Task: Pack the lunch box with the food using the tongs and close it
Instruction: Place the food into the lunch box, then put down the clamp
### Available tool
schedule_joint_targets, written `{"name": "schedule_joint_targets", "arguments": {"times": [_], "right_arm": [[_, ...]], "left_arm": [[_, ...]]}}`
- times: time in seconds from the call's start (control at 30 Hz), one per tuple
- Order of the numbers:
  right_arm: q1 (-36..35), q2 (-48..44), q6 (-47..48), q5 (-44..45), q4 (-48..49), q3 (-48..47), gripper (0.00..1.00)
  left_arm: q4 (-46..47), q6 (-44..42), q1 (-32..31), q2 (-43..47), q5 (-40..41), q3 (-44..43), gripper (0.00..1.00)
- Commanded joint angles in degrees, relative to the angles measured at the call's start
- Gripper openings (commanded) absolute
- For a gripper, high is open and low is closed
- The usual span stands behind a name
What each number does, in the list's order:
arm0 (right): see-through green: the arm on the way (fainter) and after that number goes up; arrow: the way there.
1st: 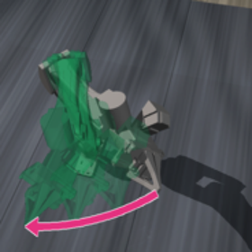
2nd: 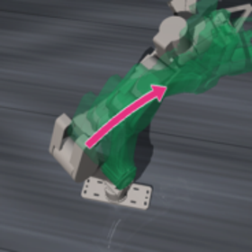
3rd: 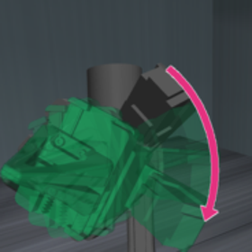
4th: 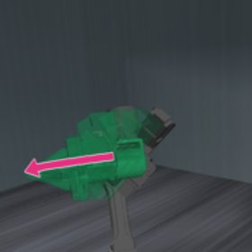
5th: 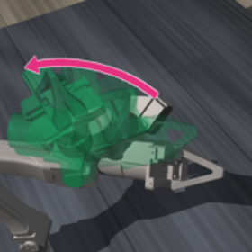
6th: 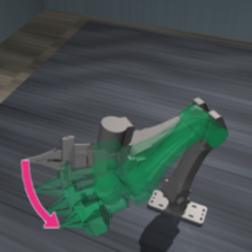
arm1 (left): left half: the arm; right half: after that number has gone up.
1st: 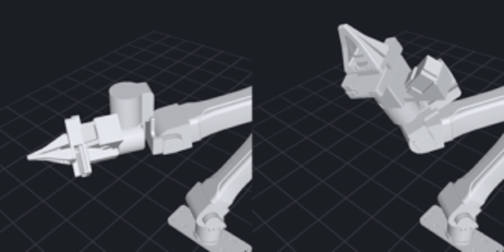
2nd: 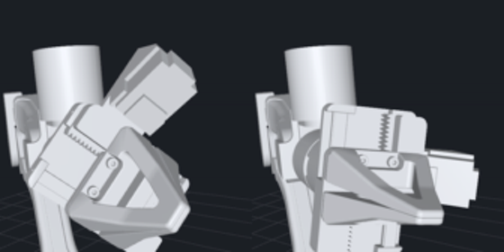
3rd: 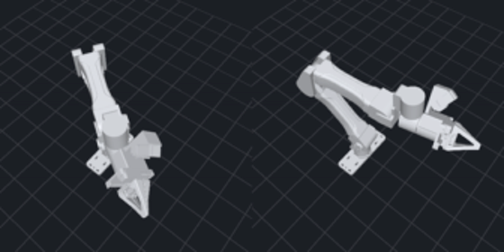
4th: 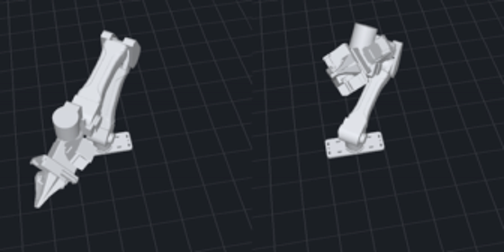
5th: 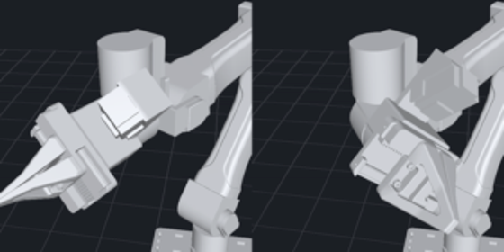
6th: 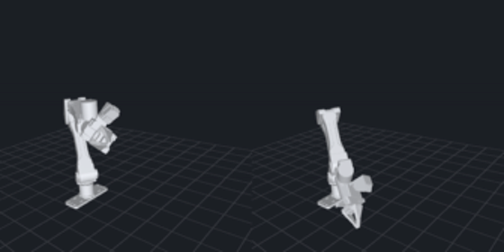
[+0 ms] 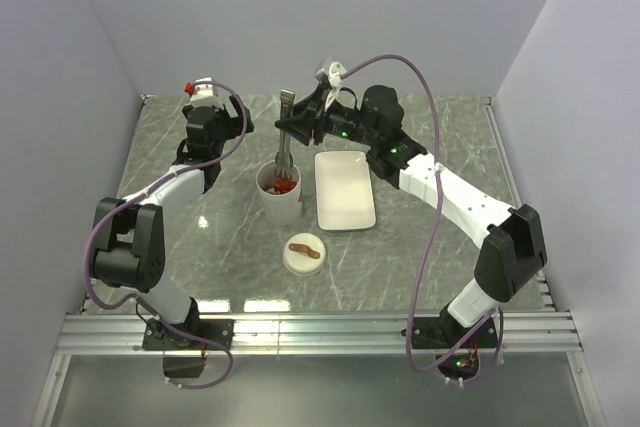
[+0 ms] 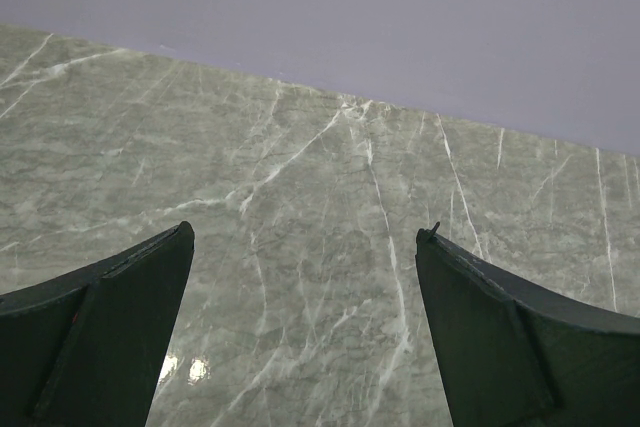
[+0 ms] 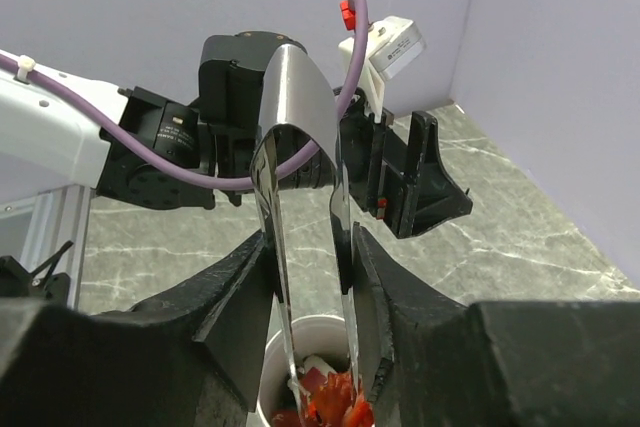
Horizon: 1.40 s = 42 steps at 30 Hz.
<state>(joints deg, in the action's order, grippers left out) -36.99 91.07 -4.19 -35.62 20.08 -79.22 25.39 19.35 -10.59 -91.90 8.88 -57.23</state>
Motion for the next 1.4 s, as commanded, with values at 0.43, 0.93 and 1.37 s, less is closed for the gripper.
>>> {"name": "schedule_joint_targets", "arguments": {"times": [0.43, 0.93, 1.37], "right_arm": [[-0.19, -9.05, 3.56, 12.02, 4.37, 6.0, 0.37], [4.64, -34.54, 2.17, 53.0, -9.76, 31.58, 0.35], [15.7, -29.64, -6.1, 50.84, -32.29, 27.46, 0.36]], "left_arm": [[2.12, 0.42, 0.22, 1.19, 0.34, -0.42, 0.99], [2.39, 1.03, 0.83, 0.23, -0.18, -0.69, 0.99], [2.91, 1.39, 1.1, -0.21, -2.03, -0.95, 0.99]]}}
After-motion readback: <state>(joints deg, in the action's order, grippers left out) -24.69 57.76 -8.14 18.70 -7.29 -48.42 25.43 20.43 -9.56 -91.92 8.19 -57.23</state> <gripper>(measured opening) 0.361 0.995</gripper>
